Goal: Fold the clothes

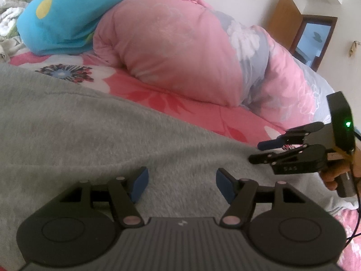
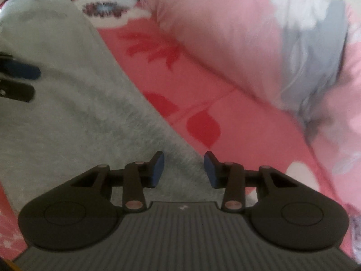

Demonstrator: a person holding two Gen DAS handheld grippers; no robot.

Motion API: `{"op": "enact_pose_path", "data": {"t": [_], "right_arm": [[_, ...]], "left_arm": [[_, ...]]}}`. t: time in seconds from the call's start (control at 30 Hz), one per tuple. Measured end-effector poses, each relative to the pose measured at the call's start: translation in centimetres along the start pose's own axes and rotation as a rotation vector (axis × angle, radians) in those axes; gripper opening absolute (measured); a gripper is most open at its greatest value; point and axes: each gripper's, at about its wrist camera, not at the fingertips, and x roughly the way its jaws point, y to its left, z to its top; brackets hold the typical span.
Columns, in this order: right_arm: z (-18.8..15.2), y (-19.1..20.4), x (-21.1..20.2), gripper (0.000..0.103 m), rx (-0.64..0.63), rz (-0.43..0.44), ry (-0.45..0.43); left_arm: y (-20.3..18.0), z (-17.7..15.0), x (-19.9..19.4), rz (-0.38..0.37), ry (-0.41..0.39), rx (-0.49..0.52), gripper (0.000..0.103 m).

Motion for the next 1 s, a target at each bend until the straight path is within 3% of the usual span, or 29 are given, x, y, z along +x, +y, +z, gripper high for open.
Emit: {"op": "enact_pose_path", "data": {"t": [0.13,0.2,0.23,0.27,0.43,0.6,0.7,0.8,0.87,0.97,1.0], "right_arm": [[0.0,0.0,0.2,0.036,0.045,0.015,0.008],[-0.1,0.1,0.1,0.026,0.057,0.018,0.012],[-0.1,0.4,0.0,0.007,0.053,0.0,0.011],[0.0,0.6,-0.1,0.003,0.046,-0.022,0.009],[0.2,0.7,-1.4,0.0,0.04,-0.107,-0.07],[0.2,0.7,1.1,0.0,0.042,-0.145,-0.052],[-0.5,-0.6,1.6,0.0,0.145,-0.161,-0.048],[-1.7,-2.6,-1.1,0.01,0.31,-0.171,-0.101],[-3.8,-4.1,-5.0,0.024,0.435,-0.188,-0.182],[-9.3,-6.1,-11.6,0.043,0.674,-0.231,-0.277],[-11.7,-6.7,-13.7,0.045,0.77,-0.245,-0.3]], "left_arm": [[-0.1,-0.1,0.0,0.002,0.0,0.003,0.068],[-0.1,-0.1,0.0,0.002,0.0,0.002,0.068],[-0.1,-0.1,-0.1,0.001,0.0,0.002,0.068],[-0.1,-0.1,-0.1,0.001,0.0,0.001,0.068],[0.0,-0.1,0.0,0.0,0.0,-0.001,0.068],[0.0,-0.1,0.0,-0.002,0.0,-0.001,0.068],[0.2,-0.1,-0.1,-0.005,0.0,-0.002,0.068],[0.2,-0.1,0.0,-0.004,0.001,-0.003,0.068],[0.0,-0.2,0.0,0.0,0.0,0.004,0.069],[-0.1,-0.3,0.1,0.002,-0.003,0.012,0.069],[-0.1,-0.3,0.1,0.003,-0.003,0.013,0.069]]}}
